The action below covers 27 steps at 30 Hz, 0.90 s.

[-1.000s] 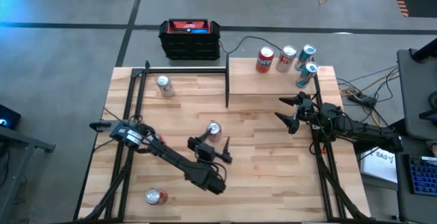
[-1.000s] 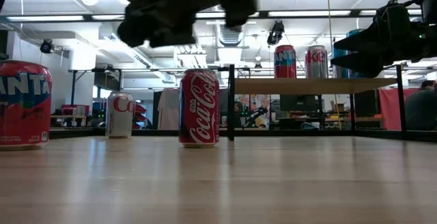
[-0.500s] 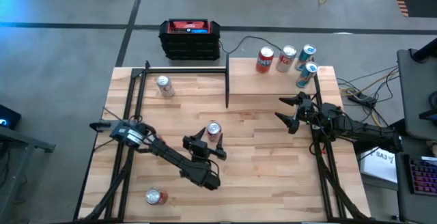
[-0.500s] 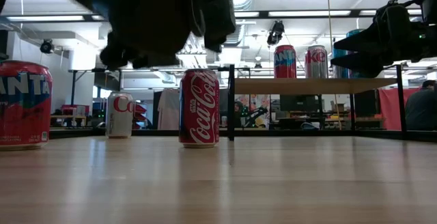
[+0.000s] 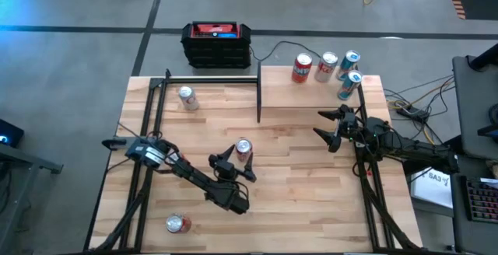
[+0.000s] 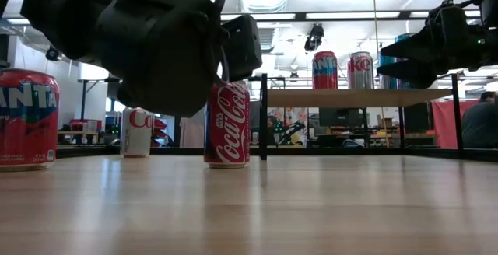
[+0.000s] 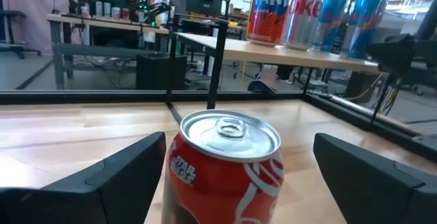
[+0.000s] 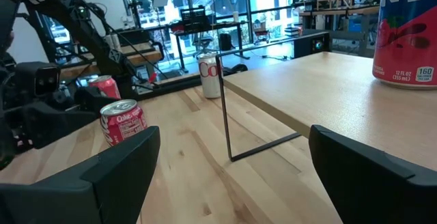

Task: Place canned beverage on shelf
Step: Put the top red white soda can on the shelf

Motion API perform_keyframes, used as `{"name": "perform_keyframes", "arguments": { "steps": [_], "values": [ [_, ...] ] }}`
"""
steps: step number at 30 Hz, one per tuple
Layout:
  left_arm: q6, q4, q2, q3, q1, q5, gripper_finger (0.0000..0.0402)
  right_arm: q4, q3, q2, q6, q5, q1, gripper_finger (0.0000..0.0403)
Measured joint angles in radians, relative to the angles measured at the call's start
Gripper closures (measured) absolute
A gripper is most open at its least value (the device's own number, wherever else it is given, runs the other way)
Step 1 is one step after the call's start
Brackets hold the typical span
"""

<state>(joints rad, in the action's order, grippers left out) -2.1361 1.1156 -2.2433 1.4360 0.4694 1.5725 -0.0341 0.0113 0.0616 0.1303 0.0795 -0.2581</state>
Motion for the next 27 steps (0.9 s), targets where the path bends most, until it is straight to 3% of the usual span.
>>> {"name": "perform_keyframes", "arguments": {
  "steps": [11, 16, 22, 27],
  "values": [
    [0.007, -0.075, 0.000, -0.034, -0.017, 0.000, 0.0044, 0.000, 0.000, 0.000, 0.000, 0.000, 0.000, 0.0044],
    [0.016, -0.088, 0.000, -0.033, -0.037, -0.059, 0.0015, 0.000, 0.000, 0.000, 0.000, 0.000, 0.000, 0.0044],
    [0.149, -0.159, 0.000, -0.034, -0.048, -0.075, 0.0011, 0.000, 0.000, 0.000, 0.000, 0.000, 0.000, 0.0044],
    [0.271, -0.323, 0.000, -0.068, -0.060, -0.081, 0.0003, 0.000, 0.000, 0.000, 0.000, 0.000, 0.000, 0.0044]
  ]
}}
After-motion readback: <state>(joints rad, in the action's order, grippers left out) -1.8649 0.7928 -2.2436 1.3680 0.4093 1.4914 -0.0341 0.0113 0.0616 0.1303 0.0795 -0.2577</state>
